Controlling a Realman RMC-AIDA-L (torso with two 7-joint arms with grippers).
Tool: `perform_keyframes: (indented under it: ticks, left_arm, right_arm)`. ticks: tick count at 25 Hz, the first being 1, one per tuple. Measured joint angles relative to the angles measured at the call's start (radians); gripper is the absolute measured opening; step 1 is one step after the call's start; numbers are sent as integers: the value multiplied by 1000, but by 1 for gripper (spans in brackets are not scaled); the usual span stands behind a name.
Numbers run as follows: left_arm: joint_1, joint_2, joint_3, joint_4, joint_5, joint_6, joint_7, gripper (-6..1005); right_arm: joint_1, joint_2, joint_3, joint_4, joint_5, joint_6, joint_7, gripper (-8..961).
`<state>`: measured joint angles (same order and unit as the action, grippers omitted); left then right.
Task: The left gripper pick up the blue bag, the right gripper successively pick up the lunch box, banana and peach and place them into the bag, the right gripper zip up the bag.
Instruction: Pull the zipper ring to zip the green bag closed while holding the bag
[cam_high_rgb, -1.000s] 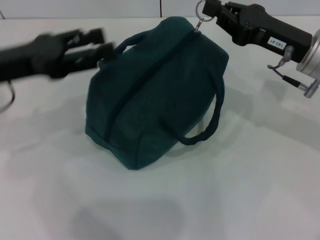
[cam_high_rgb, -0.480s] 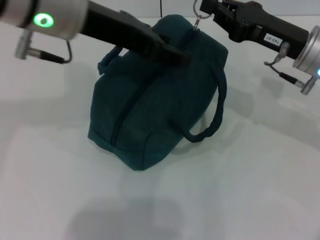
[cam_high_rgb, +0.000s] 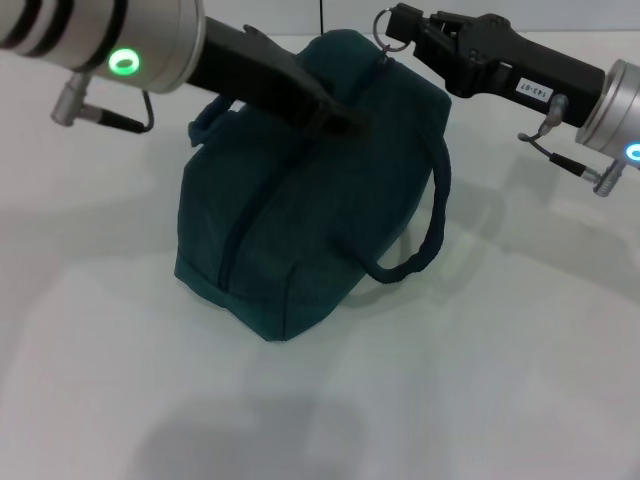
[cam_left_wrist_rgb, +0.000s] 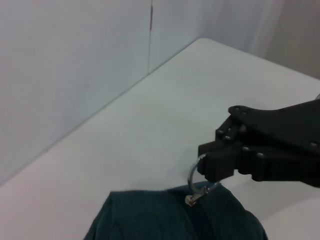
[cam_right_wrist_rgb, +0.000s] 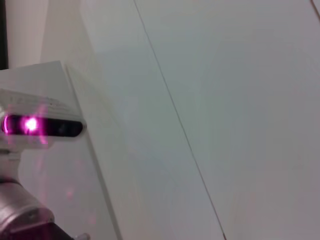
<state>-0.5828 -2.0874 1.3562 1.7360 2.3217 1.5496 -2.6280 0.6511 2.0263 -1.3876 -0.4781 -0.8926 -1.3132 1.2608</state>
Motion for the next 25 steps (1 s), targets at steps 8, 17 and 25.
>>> perform_keyframes:
  ticks: [8, 17, 25]
  left_arm:
    - [71, -2, 82, 53, 76, -88, 47, 309]
    - [70, 1, 87, 50, 84, -91, 53, 102]
    - [72, 0, 81, 54, 66, -92, 53, 44]
  right_arm:
    - [1, -1, -1, 0, 0, -4, 0, 9]
    - [1, 0, -1, 0, 1, -5, 0, 9]
    - [-8, -1, 7, -1, 4, -6, 0, 9]
